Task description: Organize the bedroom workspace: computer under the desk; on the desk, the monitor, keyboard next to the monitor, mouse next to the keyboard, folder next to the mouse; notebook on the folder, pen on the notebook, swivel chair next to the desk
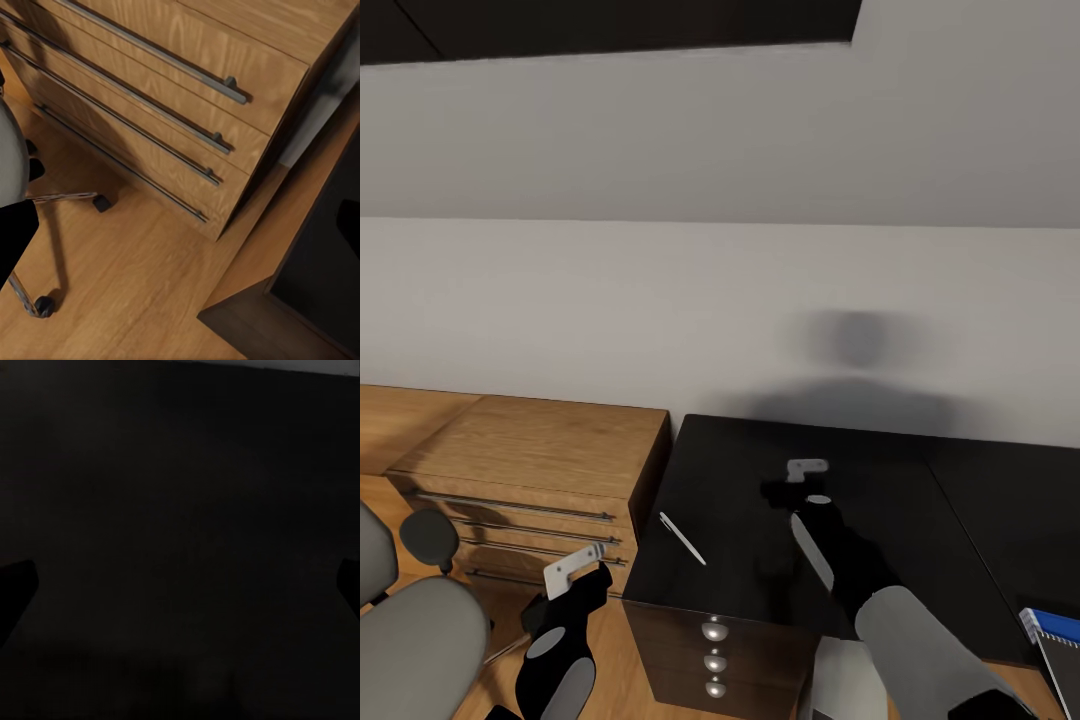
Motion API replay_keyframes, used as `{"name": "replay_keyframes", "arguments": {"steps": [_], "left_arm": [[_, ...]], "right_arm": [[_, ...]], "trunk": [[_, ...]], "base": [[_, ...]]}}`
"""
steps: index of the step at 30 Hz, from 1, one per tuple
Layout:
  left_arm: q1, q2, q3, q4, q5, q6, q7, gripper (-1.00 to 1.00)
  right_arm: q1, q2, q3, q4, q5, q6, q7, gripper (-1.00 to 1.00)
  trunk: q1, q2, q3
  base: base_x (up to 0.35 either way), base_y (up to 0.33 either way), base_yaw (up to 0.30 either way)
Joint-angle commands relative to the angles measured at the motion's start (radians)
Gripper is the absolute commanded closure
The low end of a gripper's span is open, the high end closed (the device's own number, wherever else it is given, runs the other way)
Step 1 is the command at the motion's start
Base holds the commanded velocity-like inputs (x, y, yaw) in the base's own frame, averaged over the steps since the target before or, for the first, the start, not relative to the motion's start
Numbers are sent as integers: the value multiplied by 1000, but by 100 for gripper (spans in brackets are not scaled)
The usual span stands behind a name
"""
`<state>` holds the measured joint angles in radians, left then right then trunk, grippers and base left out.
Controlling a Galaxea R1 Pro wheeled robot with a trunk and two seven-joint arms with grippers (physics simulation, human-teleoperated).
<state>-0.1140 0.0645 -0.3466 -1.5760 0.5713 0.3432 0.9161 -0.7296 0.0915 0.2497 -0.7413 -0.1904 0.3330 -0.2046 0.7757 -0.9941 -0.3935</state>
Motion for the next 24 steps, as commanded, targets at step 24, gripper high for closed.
{"name": "replay_keyframes", "arguments": {"steps": [24], "left_arm": [[-1,5,2,-13,4,7,7,-100]], "right_arm": [[-42,18,104,111,-42,118,120,-100]], "trunk": [[0,-1,-1]], "base": [[0,0,23]]}}
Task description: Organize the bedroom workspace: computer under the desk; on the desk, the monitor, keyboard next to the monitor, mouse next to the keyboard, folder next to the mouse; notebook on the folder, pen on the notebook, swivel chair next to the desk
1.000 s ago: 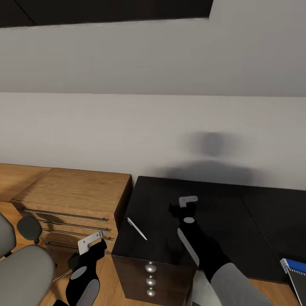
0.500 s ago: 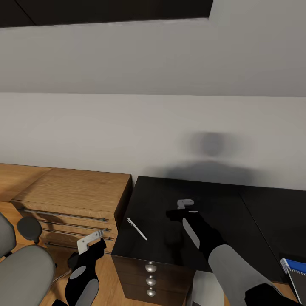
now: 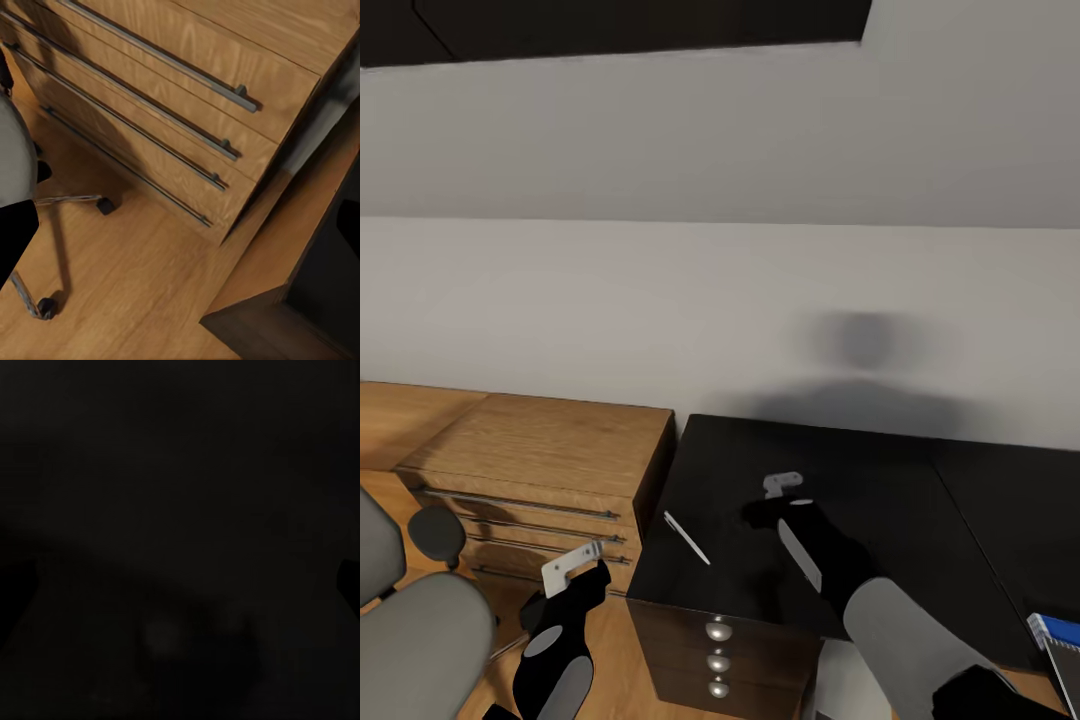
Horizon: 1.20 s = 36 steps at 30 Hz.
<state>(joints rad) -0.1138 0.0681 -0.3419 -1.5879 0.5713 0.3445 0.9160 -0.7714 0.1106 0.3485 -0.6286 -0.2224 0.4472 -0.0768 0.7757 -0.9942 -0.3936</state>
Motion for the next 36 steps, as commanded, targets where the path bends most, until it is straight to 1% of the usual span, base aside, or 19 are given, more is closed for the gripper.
{"name": "replay_keyframes", "arguments": {"steps": [1,4,7,10,24,26,29,31,36], "left_arm": [[-1,1,-2,-1,4,5,7,-100],[-1,1,0,0,4,5,7,-100],[-1,1,1,0,4,5,7,-100],[-1,1,1,0,4,5,7,-100],[-1,-1,-1,4,4,2,7,-100],[-1,-1,-2,3,4,-2,7,-100],[-1,-1,-1,-1,4,-3,8,-100],[-1,-2,-2,-10,4,-4,8,-100],[-1,-6,-7,-26,4,-5,9,-100]], "right_arm": [[0,0,35,-1,-11,4,-8,-100],[0,3,71,1,-12,5,-8,-100],[1,8,86,2,-12,6,-7,-100],[1,10,93,3,-12,6,-5,-100],[1,11,96,7,-11,2,-3,-100],[1,8,96,18,-7,-2,1,-100],[1,6,96,21,9,-3,0,-100],[1,5,96,23,32,-4,-1,-100],[1,7,99,44,52,-3,-3,-100]], "trunk": [[0,-1,-1],[0,-1,-1],[0,-1,-2],[0,-1,-3],[0,-1,-9],[0,-1,-9],[0,-1,-9],[0,-1,-9],[0,-1,-9]], "base": [[0,0,212],[0,0,234],[0,0,256],[0,0,265],[0,0,269],[0,0,81],[0,0,42],[0,0,17],[0,0,7]]}}
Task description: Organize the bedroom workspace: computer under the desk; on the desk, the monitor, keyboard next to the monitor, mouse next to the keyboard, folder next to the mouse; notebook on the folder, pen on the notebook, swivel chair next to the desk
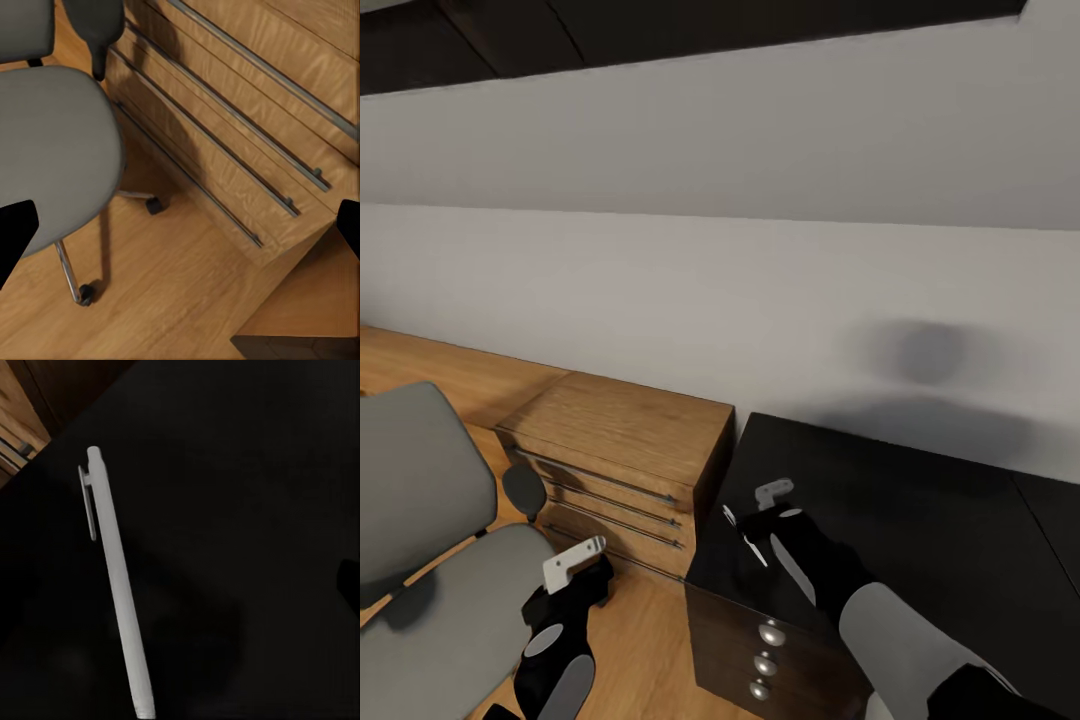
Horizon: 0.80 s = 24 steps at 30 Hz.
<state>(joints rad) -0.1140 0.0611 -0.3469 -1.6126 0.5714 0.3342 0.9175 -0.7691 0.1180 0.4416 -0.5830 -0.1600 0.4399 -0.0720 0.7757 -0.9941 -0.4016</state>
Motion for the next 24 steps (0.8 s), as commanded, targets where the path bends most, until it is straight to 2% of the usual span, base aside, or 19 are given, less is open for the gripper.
{"name": "replay_keyframes", "arguments": {"steps": [1,5,14,24], "left_arm": [[-1,0,-3,-4,4,5,7,-100],[-1,-2,-4,-6,4,5,7,-100],[-1,-3,-4,-7,4,5,8,-100],[-1,-3,-8,-7,4,5,8,-100]], "right_arm": [[-1,0,9,15,-7,5,-8,-100],[-1,2,19,55,-4,7,-7,-100],[-1,3,25,77,-2,8,-4,-100],[-1,3,26,80,12,8,-3,-100]], "trunk": [[0,-1,-1],[0,-1,-1],[0,-1,-1],[38,-71,-33]], "base": [[0,0,3],[0,0,1],[0,0,0],[0,0,0]]}}
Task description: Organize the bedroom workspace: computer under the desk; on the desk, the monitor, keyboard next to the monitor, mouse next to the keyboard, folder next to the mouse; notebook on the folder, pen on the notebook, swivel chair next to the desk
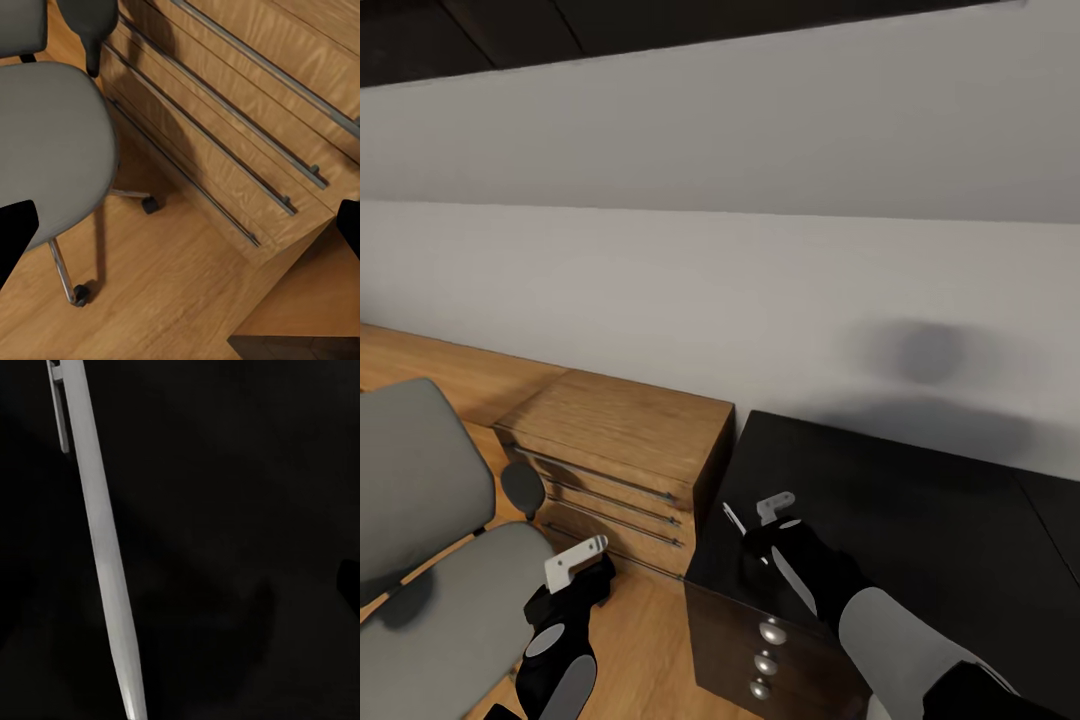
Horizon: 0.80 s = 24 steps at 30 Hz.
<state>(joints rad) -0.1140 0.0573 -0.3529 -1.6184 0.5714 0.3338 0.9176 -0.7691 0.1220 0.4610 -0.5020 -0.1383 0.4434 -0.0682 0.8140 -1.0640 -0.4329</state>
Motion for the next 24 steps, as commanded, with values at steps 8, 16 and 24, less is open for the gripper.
{"name": "replay_keyframes", "arguments": {"steps": [8,16,24], "left_arm": [[-1,1,-3,-1,4,6,7,-100],[-1,1,-4,-1,4,6,7,-100],[-1,1,-8,0,4,7,7,-100]], "right_arm": [[-1,-1,7,-1,-7,5,-7,-100],[-1,-1,7,-1,-5,5,-7,-100],[-1,-1,8,0,-4,5,-7,-100]], "trunk": [[31,-57,-26],[31,-57,-26],[31,-57,-26]], "base": [[0,0,0],[0,0,0],[0,0,0]]}}
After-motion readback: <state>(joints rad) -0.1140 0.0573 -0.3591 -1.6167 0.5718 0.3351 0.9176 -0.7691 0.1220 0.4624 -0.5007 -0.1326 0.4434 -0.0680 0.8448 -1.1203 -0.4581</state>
